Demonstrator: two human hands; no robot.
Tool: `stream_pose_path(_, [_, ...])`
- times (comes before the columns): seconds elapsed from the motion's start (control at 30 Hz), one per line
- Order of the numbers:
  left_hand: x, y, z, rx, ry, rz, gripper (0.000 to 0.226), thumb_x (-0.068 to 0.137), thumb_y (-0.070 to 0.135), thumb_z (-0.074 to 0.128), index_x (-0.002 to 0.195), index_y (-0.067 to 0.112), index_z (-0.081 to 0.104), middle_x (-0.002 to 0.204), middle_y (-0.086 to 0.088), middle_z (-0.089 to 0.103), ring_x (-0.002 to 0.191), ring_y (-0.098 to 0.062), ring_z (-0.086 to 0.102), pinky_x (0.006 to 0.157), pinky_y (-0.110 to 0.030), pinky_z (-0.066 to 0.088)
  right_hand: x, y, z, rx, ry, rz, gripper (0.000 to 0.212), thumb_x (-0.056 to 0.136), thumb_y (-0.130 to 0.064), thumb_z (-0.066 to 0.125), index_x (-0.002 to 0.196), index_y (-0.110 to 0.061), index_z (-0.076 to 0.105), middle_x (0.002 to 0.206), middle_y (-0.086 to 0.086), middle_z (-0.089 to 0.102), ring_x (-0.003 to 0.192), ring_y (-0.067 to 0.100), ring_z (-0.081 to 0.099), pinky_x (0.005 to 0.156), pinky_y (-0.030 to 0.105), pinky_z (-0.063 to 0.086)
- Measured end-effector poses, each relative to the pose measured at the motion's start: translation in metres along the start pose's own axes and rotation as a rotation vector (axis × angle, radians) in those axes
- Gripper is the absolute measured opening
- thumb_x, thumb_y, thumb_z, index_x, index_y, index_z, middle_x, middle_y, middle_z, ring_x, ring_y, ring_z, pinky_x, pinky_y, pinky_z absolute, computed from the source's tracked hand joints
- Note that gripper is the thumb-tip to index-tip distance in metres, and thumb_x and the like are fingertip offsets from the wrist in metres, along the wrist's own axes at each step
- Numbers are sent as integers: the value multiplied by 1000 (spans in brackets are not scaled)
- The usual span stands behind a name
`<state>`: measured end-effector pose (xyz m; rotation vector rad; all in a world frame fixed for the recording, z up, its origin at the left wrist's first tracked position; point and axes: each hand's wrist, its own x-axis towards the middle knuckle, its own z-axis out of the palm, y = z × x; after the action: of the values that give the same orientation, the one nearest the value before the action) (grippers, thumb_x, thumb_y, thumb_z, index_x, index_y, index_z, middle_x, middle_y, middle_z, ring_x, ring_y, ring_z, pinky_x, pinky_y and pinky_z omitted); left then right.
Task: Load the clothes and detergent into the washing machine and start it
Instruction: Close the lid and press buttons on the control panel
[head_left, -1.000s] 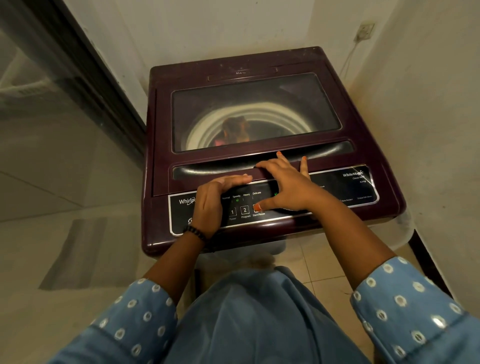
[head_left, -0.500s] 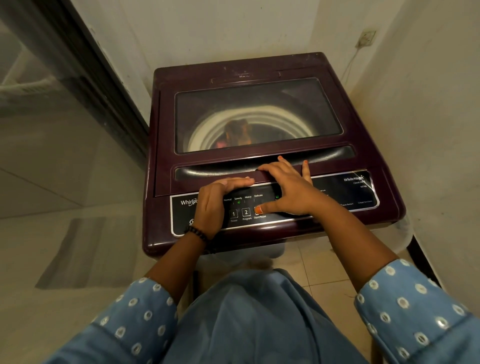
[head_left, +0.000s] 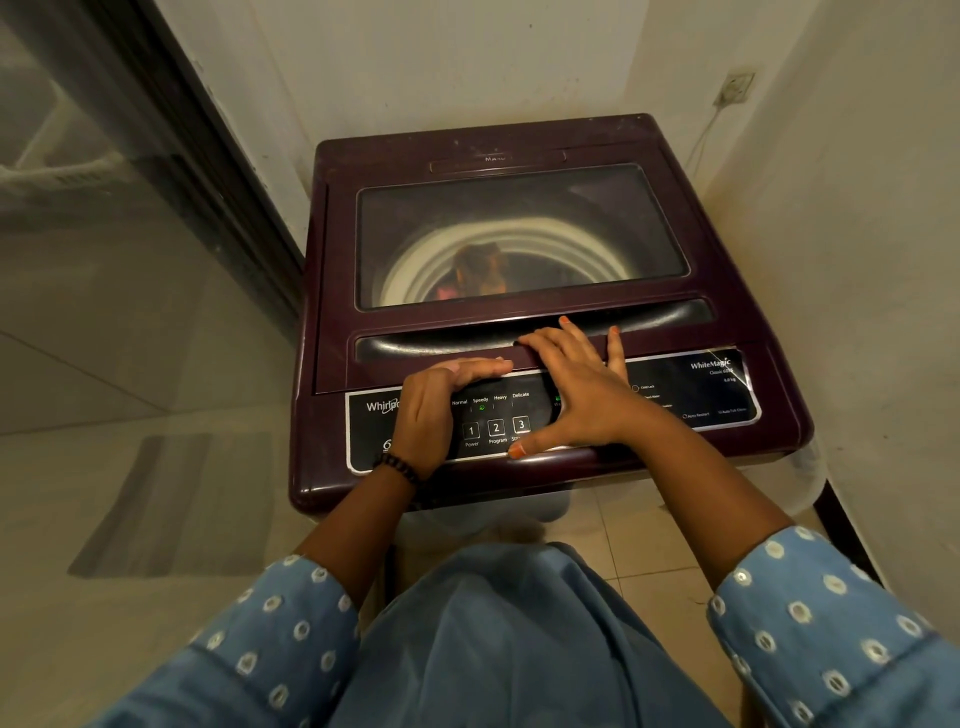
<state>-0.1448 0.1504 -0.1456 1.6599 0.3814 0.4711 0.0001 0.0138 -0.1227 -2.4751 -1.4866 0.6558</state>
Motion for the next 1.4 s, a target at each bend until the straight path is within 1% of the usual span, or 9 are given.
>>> stream_pose_path(0.23, [0, 1, 1, -12, 11, 11, 55, 91, 32, 22, 103, 17, 73, 112, -8, 72, 113, -18, 64, 101, -37, 47, 0, 1, -2, -32, -52, -6, 137, 49, -79, 72, 153, -28, -1, 162, -3, -5, 147, 18, -22, 109, 60, -23])
stream_pose_path(0.33, [0, 3, 1, -21, 12, 3, 56, 90, 33, 23, 104, 12, 73, 112, -7, 72, 113, -17, 64, 100, -33, 47, 1, 2, -2, -28, -50, -13, 145, 36, -90, 59, 153, -29, -1, 162, -3, -4, 147, 17, -21, 109, 59, -24])
stream_pose_path(0.43, [-1, 4, 2, -11, 18, 9, 55, 90, 33, 22, 104, 16, 73, 111, -3, 73, 113, -14, 64, 100, -32, 48, 0, 2, -2, -9, -32, -19, 145, 31, -92, 47, 153, -29, 0, 161, -4, -3, 147, 16, -19, 110, 59, -24])
stream_pose_path(0.63, [0, 3, 1, -27, 23, -1, 54, 90, 34, 23, 102, 18, 74, 112, -5, 73, 113, -17, 64, 100, -36, 48, -2, 0, -2, -10, -28, -14, 140, 44, -83, 69, 153, -29, 1, 162, -4, -3, 147, 16, -19, 110, 58, -23])
stream_pose_path(0.77, [-1, 4, 2, -34, 28, -8, 54, 89, 35, 23, 100, 20, 74, 110, -3, 73, 112, -16, 65, 100, -35, 48, -1, 2, 0, -17, -16, -17, 145, 31, -93, 48, 153, -29, 1, 162, -5, -2, 148, 16, -18, 111, 60, -21])
stream_pose_path(1.0, [-1, 2, 1, -11, 12, 10, 54, 91, 35, 22, 103, 20, 73, 112, -6, 72, 113, -18, 64, 100, -35, 47, 0, 2, 0, -12, -13, -19, 145, 31, -93, 46, 153, -30, 0, 162, -5, -2, 148, 16, -18, 111, 60, -22])
stream_pose_path(1.07, [0, 2, 0, -17, 11, 8, 55, 91, 34, 23, 104, 16, 73, 112, -8, 72, 113, -18, 64, 100, -37, 48, 0, 2, 0, -10, -15, -19, 144, 32, -93, 48, 153, -30, 0, 162, -5, -2, 148, 16, -18, 111, 59, -22])
stream_pose_path(1.23, [0, 0, 0, -15, 8, -2, 55, 90, 33, 23, 104, 16, 73, 112, -9, 72, 113, -20, 65, 101, -43, 48, -1, -1, -1, -21, -25, -12, 139, 45, -83, 70, 153, -29, 0, 162, -4, -3, 148, 16, -18, 110, 58, -24])
stream_pose_path(1.4, [-1, 0, 0, 5, 13, 8, 55, 90, 33, 22, 104, 15, 73, 111, -7, 72, 112, -17, 65, 99, -36, 48, -2, -2, -1, -23, -17, -6, 136, 49, -79, 72, 153, -28, 1, 162, -3, -2, 148, 17, -18, 110, 58, -23])
